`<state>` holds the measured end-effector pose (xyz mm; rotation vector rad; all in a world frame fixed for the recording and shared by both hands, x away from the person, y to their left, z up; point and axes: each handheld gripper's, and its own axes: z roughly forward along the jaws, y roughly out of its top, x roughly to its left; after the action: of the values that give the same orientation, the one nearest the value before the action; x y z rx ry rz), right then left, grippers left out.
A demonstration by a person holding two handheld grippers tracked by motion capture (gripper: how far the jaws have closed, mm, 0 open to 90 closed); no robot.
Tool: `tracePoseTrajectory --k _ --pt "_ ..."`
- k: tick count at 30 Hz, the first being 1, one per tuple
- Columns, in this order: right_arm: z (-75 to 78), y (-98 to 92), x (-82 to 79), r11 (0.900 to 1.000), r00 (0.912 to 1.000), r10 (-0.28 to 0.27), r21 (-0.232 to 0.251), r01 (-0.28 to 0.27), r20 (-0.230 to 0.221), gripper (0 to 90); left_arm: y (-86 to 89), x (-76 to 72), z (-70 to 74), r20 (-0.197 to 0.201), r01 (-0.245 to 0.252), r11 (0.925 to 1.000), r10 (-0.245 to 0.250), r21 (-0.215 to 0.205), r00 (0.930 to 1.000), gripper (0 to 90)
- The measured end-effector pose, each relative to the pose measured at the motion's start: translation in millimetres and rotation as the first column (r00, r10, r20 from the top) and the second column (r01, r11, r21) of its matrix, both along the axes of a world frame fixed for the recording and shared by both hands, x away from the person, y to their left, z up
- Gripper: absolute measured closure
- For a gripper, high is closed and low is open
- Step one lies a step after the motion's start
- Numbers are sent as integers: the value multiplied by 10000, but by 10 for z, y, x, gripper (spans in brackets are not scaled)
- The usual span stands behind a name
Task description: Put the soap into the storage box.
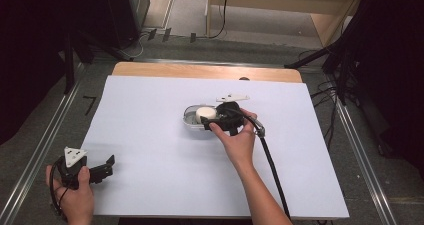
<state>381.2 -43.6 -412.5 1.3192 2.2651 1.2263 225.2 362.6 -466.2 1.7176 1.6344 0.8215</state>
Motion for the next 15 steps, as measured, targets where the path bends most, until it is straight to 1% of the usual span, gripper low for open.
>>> tracePoseTrajectory --k 4,6,7,11,15 --pt "18 -105 -45 10000 9998 -23 80 22 177 185 -6 0 0 -9 13 10000 -13 49 10000 0" --pt "23 -164 -69 9999 9999 -19 100 17 163 177 -3 -3 2 -4 21 10000 -20 37 10000 0" --pt "24 -196 -82 9998 9999 11 221 -14 156 177 -3 -3 1 0 9 10000 -9 20 10000 0" --pt "23 -330 -128 9995 9997 -138 276 132 223 141 -4 -2 1 -9 18 10000 -18 39 10000 0" --pt "5 -463 -174 9990 9994 -271 369 264 205 139 -4 -3 1 -11 24 10000 -24 48 10000 0"
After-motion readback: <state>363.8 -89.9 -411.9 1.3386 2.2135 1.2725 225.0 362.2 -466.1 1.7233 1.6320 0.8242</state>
